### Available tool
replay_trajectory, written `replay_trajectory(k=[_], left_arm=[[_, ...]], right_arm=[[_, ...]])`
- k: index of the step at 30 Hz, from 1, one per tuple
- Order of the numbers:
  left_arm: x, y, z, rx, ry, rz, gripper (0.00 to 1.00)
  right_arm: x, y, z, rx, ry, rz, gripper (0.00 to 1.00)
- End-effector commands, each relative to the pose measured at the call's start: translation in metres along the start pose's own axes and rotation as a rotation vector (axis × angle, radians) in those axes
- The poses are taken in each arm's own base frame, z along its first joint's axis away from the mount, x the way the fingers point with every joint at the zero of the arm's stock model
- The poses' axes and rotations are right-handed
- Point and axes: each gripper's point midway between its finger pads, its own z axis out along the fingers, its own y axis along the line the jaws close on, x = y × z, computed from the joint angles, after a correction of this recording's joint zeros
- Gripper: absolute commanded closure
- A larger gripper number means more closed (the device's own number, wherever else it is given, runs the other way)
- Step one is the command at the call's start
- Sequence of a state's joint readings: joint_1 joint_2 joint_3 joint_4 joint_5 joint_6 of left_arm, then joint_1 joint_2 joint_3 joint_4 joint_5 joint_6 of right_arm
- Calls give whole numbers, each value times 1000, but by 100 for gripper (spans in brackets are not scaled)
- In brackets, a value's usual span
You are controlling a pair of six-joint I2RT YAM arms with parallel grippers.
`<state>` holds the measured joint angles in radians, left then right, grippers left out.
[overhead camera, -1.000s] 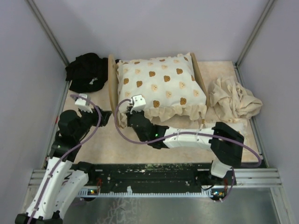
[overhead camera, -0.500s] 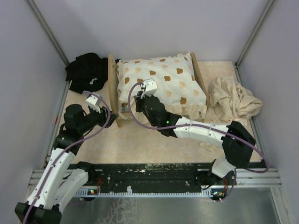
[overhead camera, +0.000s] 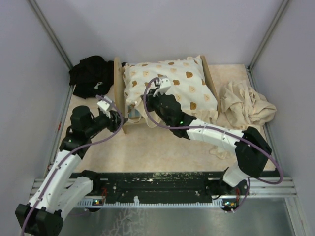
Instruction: Set up the pet bed
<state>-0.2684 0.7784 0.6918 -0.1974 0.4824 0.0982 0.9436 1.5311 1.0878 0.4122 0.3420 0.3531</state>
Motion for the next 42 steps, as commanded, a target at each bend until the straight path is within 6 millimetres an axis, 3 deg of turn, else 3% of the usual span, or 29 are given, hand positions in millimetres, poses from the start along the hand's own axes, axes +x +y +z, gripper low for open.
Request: replay_trajectory(k=[1, 9, 17, 27, 29, 33, 35, 38, 42], left_arm=[[-12, -10, 7, 90, -44, 149, 49], [3, -23, 26, 149, 1, 250, 42], [10, -10, 45, 102, 20, 298, 42], [52, -7, 58, 149, 142, 335, 40], [52, -4, 59, 140, 146, 336, 44], [44, -2, 60, 123, 123, 340, 65], [44, 1, 61, 109, 122, 354, 66], [43, 6, 63, 90, 123, 381, 57], [40, 8, 66, 97, 108, 421, 56]], right_arm=[[-62, 10, 2, -66, -141, 89, 100], [-66, 4, 5, -82, -152, 122, 100], [-69, 1, 5, -100, -159, 133, 100], [-66, -5, 7, -109, -156, 160, 100], [-66, -6, 7, -111, -157, 161, 100], [-66, -9, 5, -112, -158, 164, 100], [-66, -9, 4, -114, -159, 169, 100], [-65, -10, 4, -116, -157, 172, 100], [-65, -9, 4, -119, -159, 176, 100]])
